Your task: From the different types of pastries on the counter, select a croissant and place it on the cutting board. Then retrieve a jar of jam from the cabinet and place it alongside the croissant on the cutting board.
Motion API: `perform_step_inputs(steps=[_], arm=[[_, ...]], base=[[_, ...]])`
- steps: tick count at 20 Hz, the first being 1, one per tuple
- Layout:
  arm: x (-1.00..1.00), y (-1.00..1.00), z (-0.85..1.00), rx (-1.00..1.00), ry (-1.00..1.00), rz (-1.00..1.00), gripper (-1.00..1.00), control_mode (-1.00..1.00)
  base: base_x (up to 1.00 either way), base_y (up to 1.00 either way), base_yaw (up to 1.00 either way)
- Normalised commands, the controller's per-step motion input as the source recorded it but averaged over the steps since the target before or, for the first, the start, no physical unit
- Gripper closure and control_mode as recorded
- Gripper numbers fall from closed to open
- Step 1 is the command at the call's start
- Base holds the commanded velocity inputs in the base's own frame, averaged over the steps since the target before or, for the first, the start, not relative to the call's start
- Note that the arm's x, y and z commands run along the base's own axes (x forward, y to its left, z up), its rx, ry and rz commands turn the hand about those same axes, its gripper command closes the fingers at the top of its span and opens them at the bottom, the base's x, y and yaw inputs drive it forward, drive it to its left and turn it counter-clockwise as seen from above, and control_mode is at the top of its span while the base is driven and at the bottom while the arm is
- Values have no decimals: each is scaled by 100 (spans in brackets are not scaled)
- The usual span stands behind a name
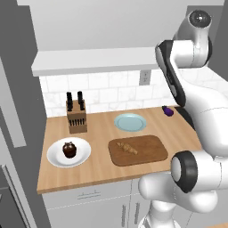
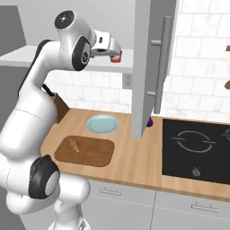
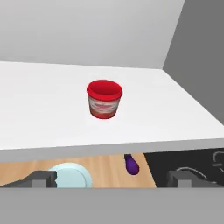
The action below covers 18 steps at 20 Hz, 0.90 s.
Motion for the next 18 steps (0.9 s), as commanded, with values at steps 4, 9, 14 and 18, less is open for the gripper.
perform_step_inputs(steps=[4,9,14,18], arm=[[26,0,-15,4,-17,4,-100,-100],[11,0,9,0,-7,0,-100,-100],[18,0,20,0,0,0,-100,-100],[33,0,19,1,0,0,-100,-100]], base=[[0,0,0],[0,0,0],[0,0,0],[0,0,0]])
